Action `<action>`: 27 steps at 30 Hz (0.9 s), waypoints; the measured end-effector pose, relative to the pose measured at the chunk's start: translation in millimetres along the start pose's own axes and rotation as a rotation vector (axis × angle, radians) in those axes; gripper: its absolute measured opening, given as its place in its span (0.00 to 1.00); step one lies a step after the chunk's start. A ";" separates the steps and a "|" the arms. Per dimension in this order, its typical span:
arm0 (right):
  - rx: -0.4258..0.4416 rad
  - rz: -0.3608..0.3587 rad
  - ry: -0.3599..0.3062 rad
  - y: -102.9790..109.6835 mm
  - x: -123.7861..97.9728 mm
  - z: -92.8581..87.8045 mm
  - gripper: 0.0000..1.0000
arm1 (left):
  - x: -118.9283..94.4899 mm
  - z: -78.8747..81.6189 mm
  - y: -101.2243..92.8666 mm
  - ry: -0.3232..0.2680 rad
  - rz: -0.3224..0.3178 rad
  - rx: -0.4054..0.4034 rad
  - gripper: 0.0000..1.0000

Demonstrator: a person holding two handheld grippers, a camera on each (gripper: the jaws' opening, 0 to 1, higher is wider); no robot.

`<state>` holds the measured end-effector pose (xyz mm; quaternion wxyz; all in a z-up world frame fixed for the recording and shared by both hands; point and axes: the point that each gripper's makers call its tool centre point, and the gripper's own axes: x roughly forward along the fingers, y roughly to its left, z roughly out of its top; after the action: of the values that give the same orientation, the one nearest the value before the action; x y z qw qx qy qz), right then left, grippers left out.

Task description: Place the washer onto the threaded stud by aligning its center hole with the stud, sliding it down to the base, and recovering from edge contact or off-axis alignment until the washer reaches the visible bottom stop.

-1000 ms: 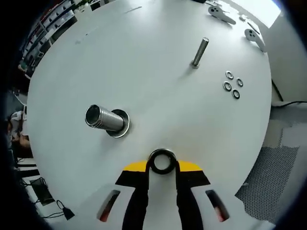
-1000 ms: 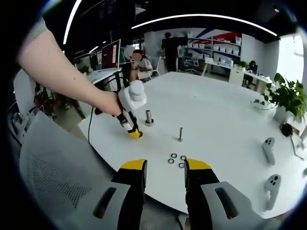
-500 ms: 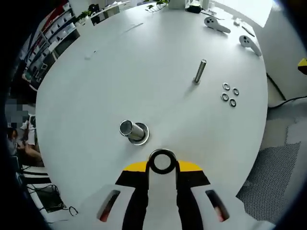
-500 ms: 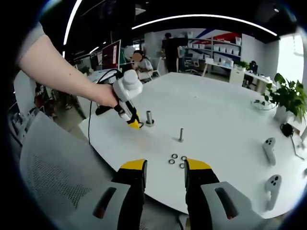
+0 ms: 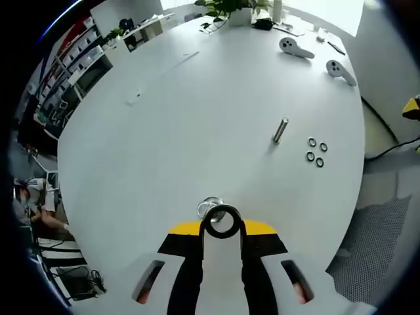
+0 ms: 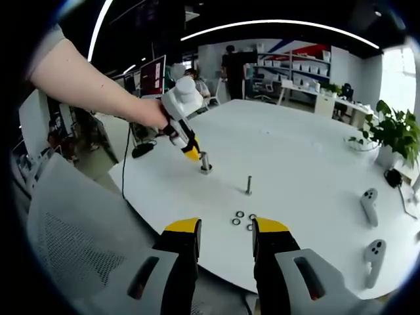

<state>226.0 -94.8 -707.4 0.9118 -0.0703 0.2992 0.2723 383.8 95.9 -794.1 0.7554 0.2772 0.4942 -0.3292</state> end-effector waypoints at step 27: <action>-0.002 -0.010 0.011 -2.5 0.5 -1.7 0.33 | 21.5 2.9 12.6 0.045 -0.007 0.032 0.19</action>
<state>226.8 -97.1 -709.2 0.9114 -0.0743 0.3035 0.2676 401.5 96.9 -811.9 0.7382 0.2950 0.5068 -0.3335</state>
